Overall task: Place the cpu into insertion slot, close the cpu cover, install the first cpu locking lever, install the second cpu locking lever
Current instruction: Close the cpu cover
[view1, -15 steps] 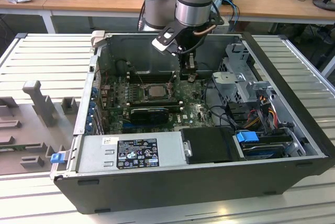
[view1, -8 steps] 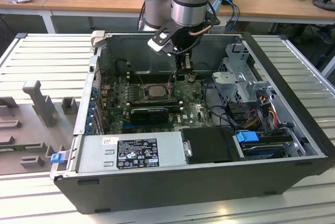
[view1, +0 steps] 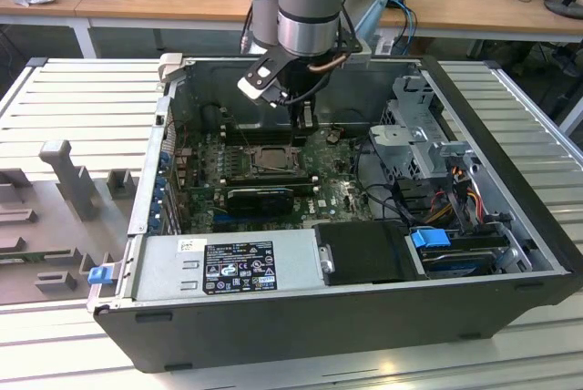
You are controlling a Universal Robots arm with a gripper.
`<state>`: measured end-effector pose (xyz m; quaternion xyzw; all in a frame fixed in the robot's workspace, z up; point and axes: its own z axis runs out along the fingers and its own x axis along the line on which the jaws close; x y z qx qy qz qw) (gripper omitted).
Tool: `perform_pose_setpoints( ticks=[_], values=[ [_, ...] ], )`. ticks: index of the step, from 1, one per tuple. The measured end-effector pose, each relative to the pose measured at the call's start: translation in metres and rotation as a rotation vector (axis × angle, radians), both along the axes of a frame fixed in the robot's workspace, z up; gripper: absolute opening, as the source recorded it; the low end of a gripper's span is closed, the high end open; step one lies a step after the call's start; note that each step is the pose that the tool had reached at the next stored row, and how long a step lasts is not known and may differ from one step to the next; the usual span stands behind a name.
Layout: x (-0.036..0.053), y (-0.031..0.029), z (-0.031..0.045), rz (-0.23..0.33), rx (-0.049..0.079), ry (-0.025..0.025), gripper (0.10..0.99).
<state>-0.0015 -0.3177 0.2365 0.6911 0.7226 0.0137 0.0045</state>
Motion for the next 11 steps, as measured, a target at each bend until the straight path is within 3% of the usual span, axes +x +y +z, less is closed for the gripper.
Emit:
perform_pose_setpoints(
  ticks=[3,11],
  values=[
    [-0.0024,0.0,-0.0053,0.003,0.0,0.0002,0.106],
    [-0.0265,0.0006,-0.0058,0.005,0.0,0.0015,0.106]
  ],
)
